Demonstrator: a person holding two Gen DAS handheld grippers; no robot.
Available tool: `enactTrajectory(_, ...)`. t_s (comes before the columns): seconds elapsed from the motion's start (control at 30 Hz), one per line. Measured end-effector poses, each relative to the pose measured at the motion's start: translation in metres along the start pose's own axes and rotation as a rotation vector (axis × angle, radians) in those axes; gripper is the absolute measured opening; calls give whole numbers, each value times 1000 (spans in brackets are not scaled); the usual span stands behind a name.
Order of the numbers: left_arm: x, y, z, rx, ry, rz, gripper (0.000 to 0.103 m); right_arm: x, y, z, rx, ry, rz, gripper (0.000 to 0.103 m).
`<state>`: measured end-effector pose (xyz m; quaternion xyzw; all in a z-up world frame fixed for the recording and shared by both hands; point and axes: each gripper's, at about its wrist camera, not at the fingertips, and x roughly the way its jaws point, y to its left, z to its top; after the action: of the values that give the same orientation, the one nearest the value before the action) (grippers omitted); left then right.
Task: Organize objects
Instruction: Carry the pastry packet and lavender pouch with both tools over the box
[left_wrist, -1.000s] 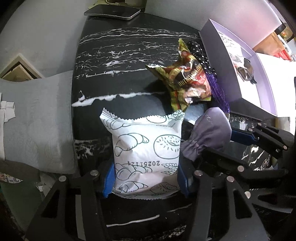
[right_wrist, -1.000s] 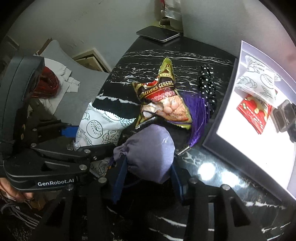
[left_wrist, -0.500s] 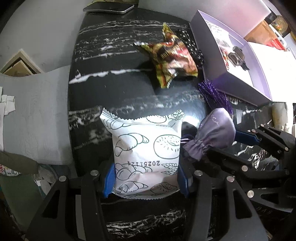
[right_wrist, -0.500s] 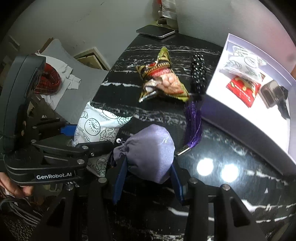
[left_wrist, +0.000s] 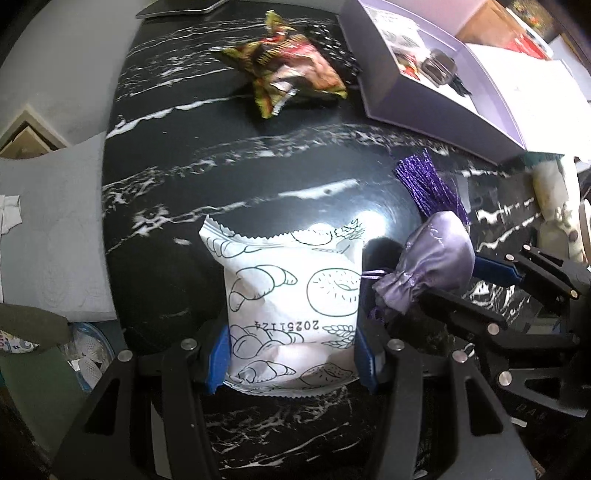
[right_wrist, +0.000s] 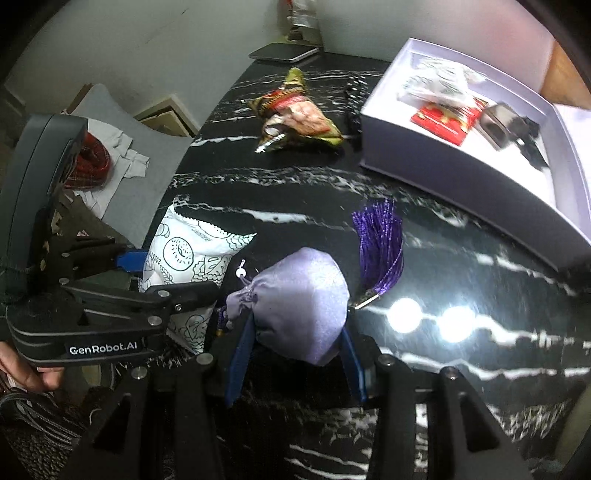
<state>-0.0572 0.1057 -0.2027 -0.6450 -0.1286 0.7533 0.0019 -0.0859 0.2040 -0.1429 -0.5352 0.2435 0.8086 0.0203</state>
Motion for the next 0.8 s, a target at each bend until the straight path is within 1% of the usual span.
enactTrajectory(0.2,-2,-22,-4,44,6,10,53,-12,-16,-17,47,-9,-21,45)
enactTrajectory(0.3,-7,-33,-4,68,1,4,53,-19,-22,-22,61,-14,-35,45)
enactTrajectory(0.5,-22,-53,-5,116,-10,-5,53,-43,-35,-30,77,-39,-73,45)
enactTrajectory(0.6,-17,-80,7,144,-17,-8,53,-56,-41,-32,89,-54,-86,45)
enactTrajectory(0.8,-31,-104,19,188,-39,-12,53,-85,-51,-32,103,-85,-119,45)
